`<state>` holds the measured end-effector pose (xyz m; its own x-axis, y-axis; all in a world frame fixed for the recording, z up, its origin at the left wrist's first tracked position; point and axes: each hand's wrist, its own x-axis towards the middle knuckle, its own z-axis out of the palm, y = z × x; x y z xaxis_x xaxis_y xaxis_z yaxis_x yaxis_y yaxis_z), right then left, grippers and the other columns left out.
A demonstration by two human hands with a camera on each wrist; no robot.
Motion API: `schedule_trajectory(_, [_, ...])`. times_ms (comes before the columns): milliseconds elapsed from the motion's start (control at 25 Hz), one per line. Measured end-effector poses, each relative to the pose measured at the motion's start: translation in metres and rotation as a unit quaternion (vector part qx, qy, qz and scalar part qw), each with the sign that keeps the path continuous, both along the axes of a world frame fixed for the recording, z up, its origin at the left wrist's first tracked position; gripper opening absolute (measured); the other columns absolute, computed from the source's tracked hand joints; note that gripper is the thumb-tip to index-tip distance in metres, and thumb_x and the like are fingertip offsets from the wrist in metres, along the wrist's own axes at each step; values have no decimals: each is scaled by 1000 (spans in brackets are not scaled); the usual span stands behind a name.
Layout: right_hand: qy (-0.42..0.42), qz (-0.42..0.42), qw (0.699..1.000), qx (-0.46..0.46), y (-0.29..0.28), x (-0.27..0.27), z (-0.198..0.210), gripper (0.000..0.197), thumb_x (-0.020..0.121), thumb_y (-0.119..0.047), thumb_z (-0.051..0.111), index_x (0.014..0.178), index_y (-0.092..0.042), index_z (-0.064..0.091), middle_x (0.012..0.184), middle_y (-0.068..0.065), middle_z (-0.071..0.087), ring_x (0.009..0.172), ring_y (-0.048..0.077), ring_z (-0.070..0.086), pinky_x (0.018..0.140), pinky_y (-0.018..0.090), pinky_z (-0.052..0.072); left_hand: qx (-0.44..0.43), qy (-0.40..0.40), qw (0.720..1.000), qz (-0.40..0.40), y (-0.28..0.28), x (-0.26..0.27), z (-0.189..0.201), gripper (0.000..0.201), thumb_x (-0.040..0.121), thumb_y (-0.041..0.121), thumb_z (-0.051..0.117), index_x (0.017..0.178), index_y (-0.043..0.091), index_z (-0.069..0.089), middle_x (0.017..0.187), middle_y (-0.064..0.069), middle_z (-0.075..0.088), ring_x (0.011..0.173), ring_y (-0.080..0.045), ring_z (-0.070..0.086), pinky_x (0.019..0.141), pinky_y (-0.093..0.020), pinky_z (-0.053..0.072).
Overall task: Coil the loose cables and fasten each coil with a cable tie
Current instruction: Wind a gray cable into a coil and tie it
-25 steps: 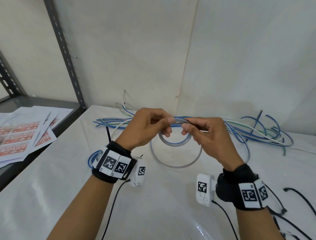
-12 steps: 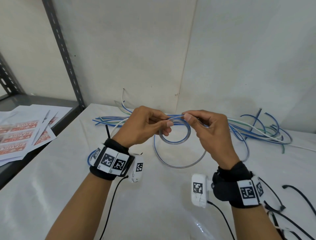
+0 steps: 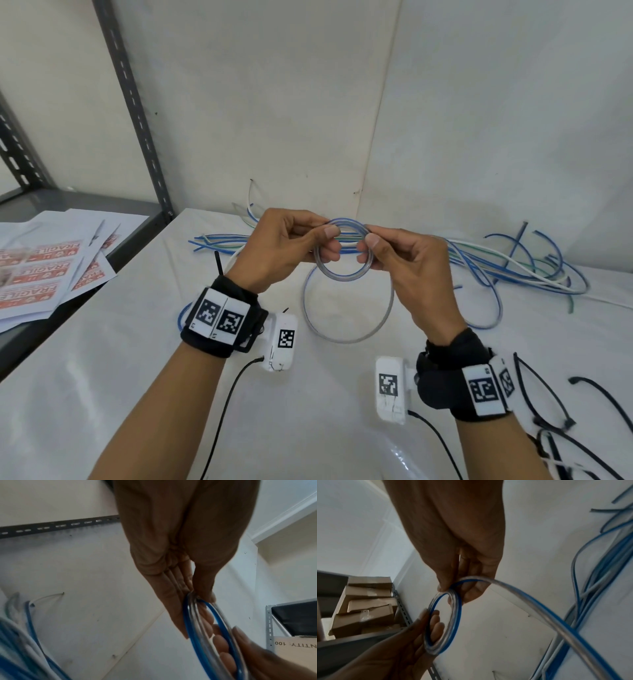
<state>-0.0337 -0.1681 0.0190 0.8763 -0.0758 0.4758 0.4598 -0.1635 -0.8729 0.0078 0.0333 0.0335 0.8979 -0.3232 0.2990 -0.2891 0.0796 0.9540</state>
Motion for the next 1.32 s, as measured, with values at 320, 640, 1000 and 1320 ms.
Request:
schedule_trajectory(320, [-1,24,990,-141,-13,-3,6,14,96,-9,68,102,-18,77,80,1,76,70,15,71,72,42,60,117,120,978,-122,-14,-12,3,58,100,56,39,83,6,63,64,-8,56,58,-23,56,74,-38,58])
schedule_trajectory(640, [26,25,997,-64,-8,-4,5,18,99,-15,63,112,-18,75,87,5,78,75,21,75,68,34,61,-15,120,991,-62,-17,-9,7,47,108,41,39,65,24,30,61,9,18,51,-11,16,48,-24,24])
schedule_trajectory(1000, [19,-18,998,63,26,-7,-2,19,96,-15,67,109,-5,75,86,7,78,69,13,69,62,27,56,-191,95,977,-6,-24,-8,8,45,109,45,32,69,25,22,60,8,12,51,-11,11,47,-25,20])
schedule_trajectory(1320, [10,-19,996,-85,-6,-9,13,8,95,-18,70,96,-16,77,78,-4,76,65,7,62,62,25,54,-66,130,986,-86,-14,-2,9,58,109,42,30,69,7,54,50,-4,40,43,-20,43,72,-41,57])
